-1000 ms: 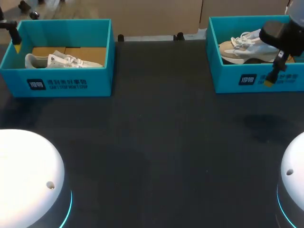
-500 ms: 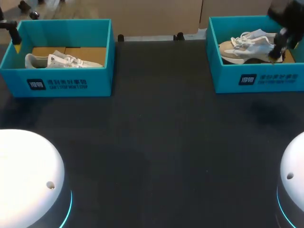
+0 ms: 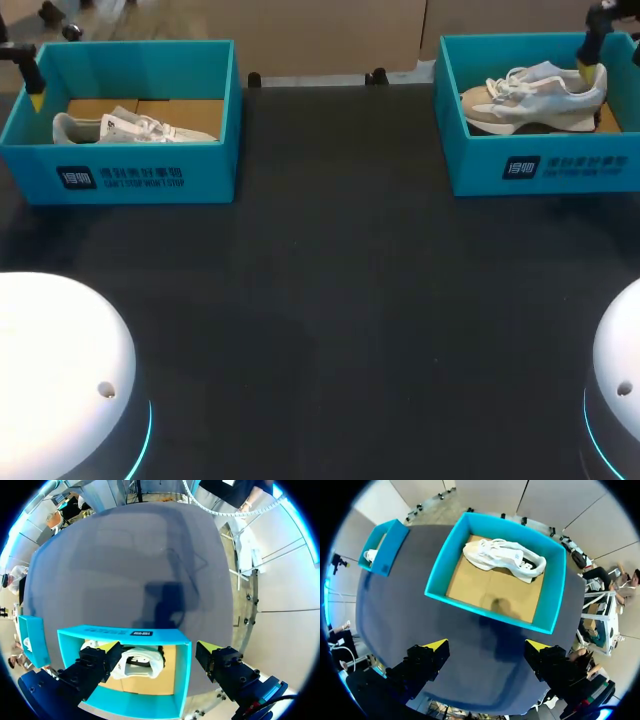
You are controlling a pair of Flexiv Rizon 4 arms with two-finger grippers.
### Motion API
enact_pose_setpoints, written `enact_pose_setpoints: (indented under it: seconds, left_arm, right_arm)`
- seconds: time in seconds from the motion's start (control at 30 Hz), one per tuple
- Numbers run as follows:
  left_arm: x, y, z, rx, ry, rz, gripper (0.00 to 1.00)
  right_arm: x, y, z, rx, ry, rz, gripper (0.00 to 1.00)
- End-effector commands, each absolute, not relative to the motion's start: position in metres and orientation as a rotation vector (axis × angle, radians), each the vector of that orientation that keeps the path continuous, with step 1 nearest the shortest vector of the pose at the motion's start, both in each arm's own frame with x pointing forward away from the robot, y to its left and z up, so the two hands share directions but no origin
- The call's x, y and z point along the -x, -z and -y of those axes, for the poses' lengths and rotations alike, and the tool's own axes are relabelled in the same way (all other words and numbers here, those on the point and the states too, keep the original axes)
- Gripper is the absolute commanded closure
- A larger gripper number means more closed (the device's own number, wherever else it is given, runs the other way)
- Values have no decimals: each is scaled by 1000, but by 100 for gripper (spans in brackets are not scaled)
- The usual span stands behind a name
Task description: Take the shoe out of the shoebox, open the shoe tongue, remove and reinsert the insole, then place the shoe into the shoebox
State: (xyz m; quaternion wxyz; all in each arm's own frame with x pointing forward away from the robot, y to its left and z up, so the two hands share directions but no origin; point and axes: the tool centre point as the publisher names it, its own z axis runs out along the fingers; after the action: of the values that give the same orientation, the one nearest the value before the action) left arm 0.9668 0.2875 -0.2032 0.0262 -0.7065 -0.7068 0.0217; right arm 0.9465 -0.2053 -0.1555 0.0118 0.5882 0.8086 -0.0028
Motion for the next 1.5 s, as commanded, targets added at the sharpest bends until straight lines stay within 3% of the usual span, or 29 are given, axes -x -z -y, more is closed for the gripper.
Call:
enact_pose_setpoints:
  seconds: [0.03,0.33,0.93,1.23,1.5]
  left_arm:
    - [-967,203,-288,2183,-65,2183,0]
    - [-967,203,-288,2183,-65,2183,0]
    - [-967,203,-288,2183,-65,2183,0]
    - [-967,203,-288,2183,-65,2183,0]
    - [-967,203,-288,2183,-65,2183,0]
  right_arm:
    - [-958,160,203,-1872,62,-2496,0]
    - [-1038,167,229,-1999,188,-2255,0]
    - [-1058,168,245,-1950,306,-2169,0]
    - [-1110,206,273,-1973,277,-2114,0]
    - [-1120,239,284,-2055,331,-2085,0]
